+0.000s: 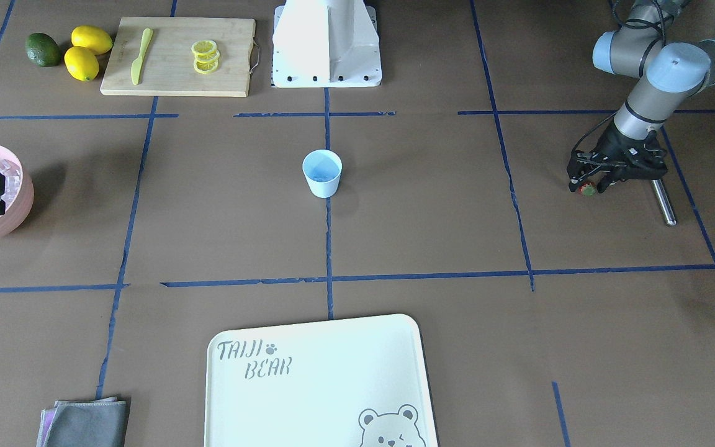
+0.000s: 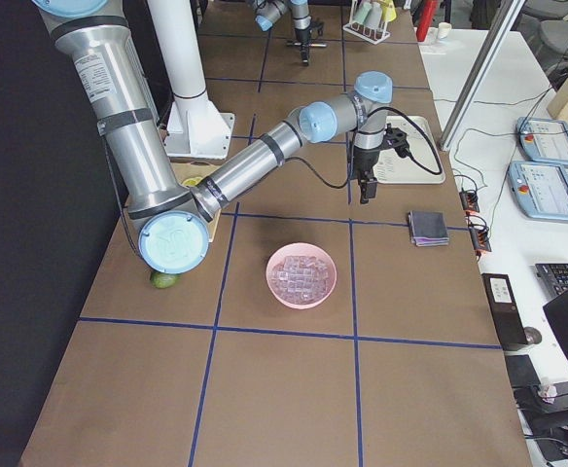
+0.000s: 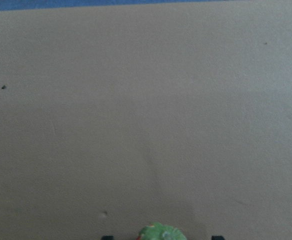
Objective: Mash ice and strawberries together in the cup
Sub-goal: 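Close the left gripper on the red strawberry, then carry the strawberry with the left gripper over the light-blue cup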
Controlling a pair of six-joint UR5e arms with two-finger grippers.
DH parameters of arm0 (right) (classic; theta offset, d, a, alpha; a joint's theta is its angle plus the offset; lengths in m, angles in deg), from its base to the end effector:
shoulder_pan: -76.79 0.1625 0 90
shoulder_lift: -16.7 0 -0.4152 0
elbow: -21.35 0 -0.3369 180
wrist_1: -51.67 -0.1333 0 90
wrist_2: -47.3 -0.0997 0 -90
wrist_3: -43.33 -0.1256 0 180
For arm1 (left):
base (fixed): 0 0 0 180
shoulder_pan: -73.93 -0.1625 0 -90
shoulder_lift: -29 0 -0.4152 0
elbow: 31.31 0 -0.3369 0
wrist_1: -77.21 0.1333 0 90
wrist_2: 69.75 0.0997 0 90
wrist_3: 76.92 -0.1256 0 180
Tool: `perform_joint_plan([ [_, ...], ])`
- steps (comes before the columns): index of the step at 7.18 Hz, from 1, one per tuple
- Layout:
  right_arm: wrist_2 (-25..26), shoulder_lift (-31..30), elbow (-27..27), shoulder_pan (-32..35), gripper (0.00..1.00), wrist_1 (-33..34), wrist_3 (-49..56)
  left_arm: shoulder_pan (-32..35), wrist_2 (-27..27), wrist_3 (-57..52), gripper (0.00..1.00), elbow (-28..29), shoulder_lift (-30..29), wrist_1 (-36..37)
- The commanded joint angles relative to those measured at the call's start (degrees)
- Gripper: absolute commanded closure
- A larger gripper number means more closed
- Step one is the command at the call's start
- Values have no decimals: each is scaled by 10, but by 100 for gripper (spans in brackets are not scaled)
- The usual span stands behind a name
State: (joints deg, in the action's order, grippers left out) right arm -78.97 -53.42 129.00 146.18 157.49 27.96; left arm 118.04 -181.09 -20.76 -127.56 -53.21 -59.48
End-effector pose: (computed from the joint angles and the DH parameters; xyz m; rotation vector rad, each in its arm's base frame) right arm -0.1343 -0.5248 0.4049 0.1553 -0.7087 -0.2073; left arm 0.2505 -0.3648 0.5947 0.2152 0.8266 -0.0215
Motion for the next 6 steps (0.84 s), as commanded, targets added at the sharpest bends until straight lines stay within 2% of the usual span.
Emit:
perform_joint_plan([
  [1,-2,0,0,3,1,0,0,4,-8,0,100,-8,4,2],
  [2,-14,-10,0,15,1,0,3,6,-36,1,100,-29,2,7],
  [3,-38,-23,-3,39,1,-1,22,25,-48,0,100,-69,-7,75],
  [4,-58,-36,-18,70,1,-3,65,28,-50,1,100,-140,-42,199],
  [5,-64,-54,-32,93,1,-5,108,27,-51,10,100,-187,-100,308],
  [6,-66,-69,-66,125,1,-41,143,23,-52,64,100,-205,-190,406],
])
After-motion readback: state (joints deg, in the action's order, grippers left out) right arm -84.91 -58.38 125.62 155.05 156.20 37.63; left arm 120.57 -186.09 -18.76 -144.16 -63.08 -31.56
